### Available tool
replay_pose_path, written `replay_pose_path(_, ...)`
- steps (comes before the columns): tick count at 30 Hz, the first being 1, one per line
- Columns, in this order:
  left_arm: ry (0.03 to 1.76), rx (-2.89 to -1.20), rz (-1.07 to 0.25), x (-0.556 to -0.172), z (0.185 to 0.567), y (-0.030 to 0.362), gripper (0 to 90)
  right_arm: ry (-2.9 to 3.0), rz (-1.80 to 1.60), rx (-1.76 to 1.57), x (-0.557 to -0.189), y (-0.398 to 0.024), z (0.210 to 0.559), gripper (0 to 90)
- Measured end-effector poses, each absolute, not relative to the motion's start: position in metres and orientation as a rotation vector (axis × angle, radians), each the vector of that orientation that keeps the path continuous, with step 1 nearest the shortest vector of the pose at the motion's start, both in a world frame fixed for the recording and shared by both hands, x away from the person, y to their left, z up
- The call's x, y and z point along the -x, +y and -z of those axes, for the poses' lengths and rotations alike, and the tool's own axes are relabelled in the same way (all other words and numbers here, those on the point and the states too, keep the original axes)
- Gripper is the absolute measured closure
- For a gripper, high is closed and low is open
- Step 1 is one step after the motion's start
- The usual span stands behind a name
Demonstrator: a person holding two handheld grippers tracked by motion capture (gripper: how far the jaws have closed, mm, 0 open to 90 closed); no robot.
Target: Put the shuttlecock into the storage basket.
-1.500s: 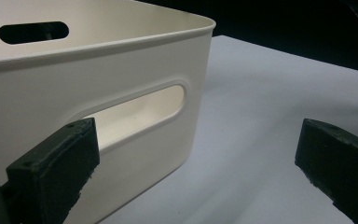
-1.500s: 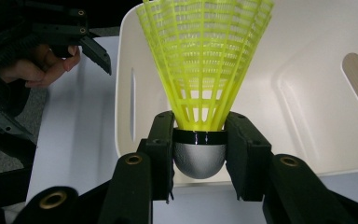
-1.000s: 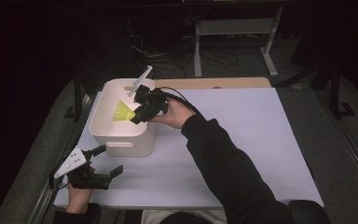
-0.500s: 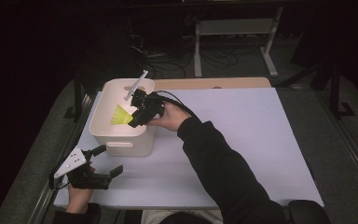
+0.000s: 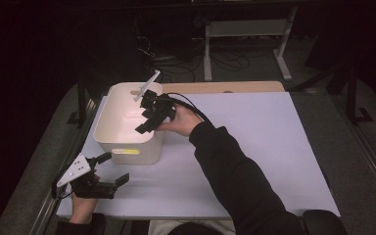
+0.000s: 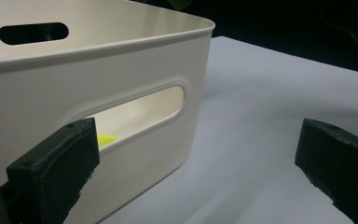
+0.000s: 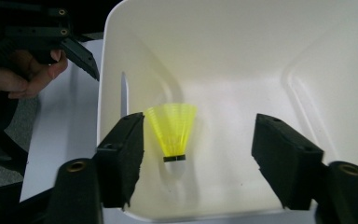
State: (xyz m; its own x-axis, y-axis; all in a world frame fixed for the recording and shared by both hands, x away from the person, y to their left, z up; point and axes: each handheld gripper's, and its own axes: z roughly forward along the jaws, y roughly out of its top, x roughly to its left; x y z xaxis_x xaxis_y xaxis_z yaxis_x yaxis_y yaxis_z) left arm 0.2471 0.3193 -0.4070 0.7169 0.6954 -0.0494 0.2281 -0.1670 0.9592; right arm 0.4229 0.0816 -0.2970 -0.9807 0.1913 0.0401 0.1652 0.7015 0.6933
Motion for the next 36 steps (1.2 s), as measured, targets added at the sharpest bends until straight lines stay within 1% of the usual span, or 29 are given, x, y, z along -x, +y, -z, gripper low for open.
replay_pose_path(4, 0.738, -1.732, -0.488, -0.247, 0.407, 0.319, 0.0, 2.853, -1.179, -0.327, -0.423, 0.075, 0.292, 20.5)
replay_pose_path(8, 0.738, -1.732, -0.489, -0.247, 0.407, 0.319, 0.0, 2.845, -1.187, -0.345, -0.423, 0.070, 0.288, 12.9)
replay_pose_path(10, 0.738, -1.733, -0.488, -0.247, 0.407, 0.319, 0.0, 2.839, -1.192, -0.347, -0.423, 0.067, 0.287, 12.6)
replay_pose_path(13, 0.739, -1.734, -0.488, -0.247, 0.407, 0.319, 0.0, 2.819, -1.185, -0.360, -0.422, 0.063, 0.285, 6.5)
replay_pose_path(16, 0.739, -1.734, -0.488, -0.247, 0.407, 0.319, 0.0, 2.807, -1.182, -0.373, -0.422, 0.058, 0.284, 2.5)
replay_pose_path(24, 0.741, -1.737, -0.489, -0.247, 0.407, 0.319, 0.0, 2.775, -1.193, -0.389, -0.422, 0.043, 0.281, 0.0)
replay_pose_path(36, 0.741, -1.736, -0.488, -0.247, 0.407, 0.319, 0.0, 2.756, -1.199, -0.408, -0.421, 0.028, 0.281, 0.0)
